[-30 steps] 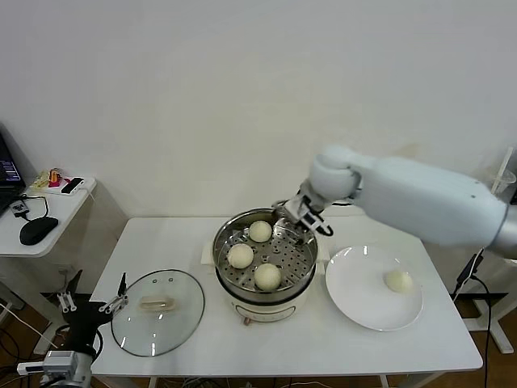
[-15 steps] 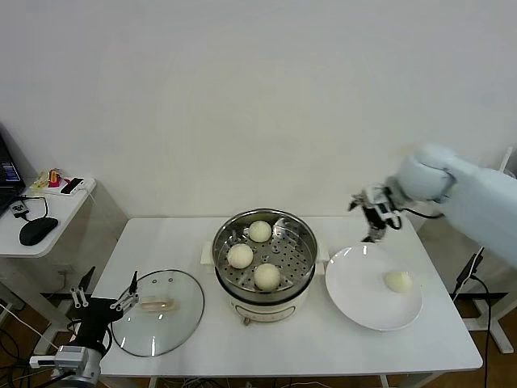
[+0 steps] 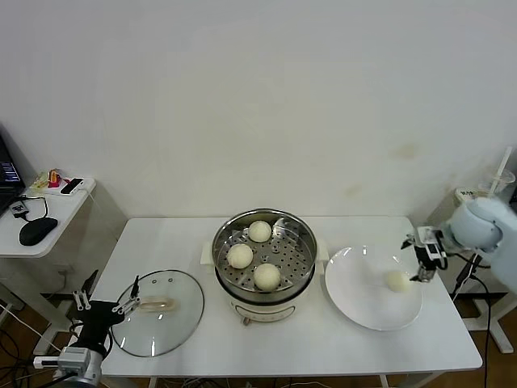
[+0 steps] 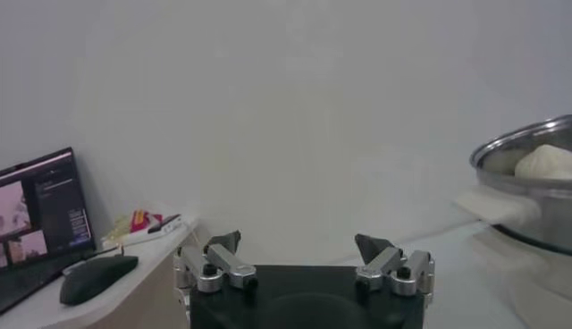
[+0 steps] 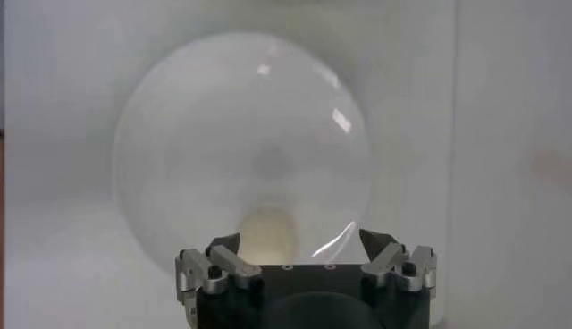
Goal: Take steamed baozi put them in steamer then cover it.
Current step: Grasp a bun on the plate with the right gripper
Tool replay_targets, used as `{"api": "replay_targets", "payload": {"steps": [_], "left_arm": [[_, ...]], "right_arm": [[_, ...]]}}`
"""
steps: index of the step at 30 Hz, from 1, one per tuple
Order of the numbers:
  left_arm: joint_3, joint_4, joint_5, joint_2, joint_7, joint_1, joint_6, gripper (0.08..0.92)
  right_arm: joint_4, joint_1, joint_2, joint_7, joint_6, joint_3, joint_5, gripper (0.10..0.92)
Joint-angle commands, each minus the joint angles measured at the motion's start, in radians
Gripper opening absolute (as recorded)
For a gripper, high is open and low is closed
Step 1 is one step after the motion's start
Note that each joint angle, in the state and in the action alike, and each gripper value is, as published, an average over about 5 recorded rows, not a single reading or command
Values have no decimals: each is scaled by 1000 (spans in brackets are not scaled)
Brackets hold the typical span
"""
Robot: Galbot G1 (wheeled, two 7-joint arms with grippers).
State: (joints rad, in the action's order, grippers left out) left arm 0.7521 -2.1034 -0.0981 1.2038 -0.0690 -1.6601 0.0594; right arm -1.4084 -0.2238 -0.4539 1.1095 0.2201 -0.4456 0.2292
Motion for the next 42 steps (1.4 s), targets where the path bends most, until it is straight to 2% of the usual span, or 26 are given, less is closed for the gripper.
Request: {"api": "replay_targets", "payload": {"steps": [1,13,25,36,42], "left_arm": [[6,4,2,0,0,-3,-2,823],[18,4,8,12,-1,-14,-4,823],[17,5,10,16,0,-14,-4,823],[16,5,9,17,0,-12,-5,823],[19,3,6,16,-1,-14,-7,823]], "right_arm": [[158,-161,-85,-8,-30,159,98,823],[296,-112,-242,-25,-54,120,147,823],[342,-108,-278,-27,-47,113,177,817],[327,-87,-265,-18,-34,107,172,674],[262,-37,-210,-12,-13,63,114,645]]}}
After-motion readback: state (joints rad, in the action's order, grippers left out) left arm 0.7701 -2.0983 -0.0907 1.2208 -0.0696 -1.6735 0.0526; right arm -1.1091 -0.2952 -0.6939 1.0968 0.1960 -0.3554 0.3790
